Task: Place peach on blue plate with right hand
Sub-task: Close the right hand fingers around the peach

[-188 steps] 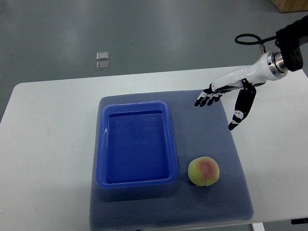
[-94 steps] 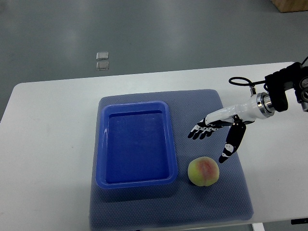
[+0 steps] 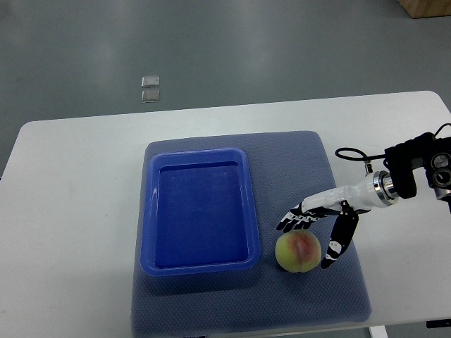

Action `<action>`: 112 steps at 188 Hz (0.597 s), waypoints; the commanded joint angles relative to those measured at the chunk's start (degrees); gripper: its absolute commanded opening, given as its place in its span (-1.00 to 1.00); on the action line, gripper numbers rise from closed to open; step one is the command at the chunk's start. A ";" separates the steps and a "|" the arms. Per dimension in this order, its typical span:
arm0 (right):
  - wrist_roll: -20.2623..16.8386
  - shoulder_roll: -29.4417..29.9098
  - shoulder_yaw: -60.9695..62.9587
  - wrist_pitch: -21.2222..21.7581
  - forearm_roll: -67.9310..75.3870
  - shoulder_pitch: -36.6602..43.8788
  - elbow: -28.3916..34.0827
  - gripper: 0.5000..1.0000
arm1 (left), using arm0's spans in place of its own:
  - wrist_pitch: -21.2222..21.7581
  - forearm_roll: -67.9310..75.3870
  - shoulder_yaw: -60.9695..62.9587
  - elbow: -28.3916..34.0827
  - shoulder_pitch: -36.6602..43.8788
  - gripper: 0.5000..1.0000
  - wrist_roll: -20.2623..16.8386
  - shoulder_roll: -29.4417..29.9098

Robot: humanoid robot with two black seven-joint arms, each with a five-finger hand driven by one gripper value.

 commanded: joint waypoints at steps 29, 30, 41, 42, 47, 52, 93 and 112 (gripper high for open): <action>2.20 0.82 2.64 -5.10 -3.07 -6.01 -0.32 0.67 | 0.00 0.01 0.00 0.08 0.00 1.00 0.00 0.00; 2.20 0.82 2.65 -5.10 -3.07 -6.01 -0.32 0.67 | 0.00 0.01 0.00 0.08 0.00 1.00 0.00 0.00; 2.29 1.08 3.79 -6.33 -3.33 -7.42 -0.41 0.64 | 0.00 0.01 0.00 0.17 0.00 1.00 0.00 0.00; 2.29 1.09 3.79 -6.33 -3.33 -7.42 -0.41 0.64 | 0.00 0.01 0.00 0.17 0.00 1.00 0.00 0.00; 2.38 1.44 3.96 -6.77 -3.42 -7.77 -0.41 0.63 | 0.00 0.01 0.00 0.17 0.00 1.00 0.00 0.00; 2.56 1.52 4.05 -7.03 -3.42 -8.03 -0.41 0.62 | 0.00 0.01 0.00 0.17 0.00 1.00 0.00 0.00; 3.35 1.70 4.23 -8.97 -5.70 -9.88 -0.76 0.45 | 0.00 0.09 0.00 0.08 0.09 1.00 0.00 0.00; 3.44 1.70 4.23 -9.32 -5.79 -10.14 -0.85 0.22 | 0.00 0.01 0.00 0.08 0.00 1.00 0.00 0.00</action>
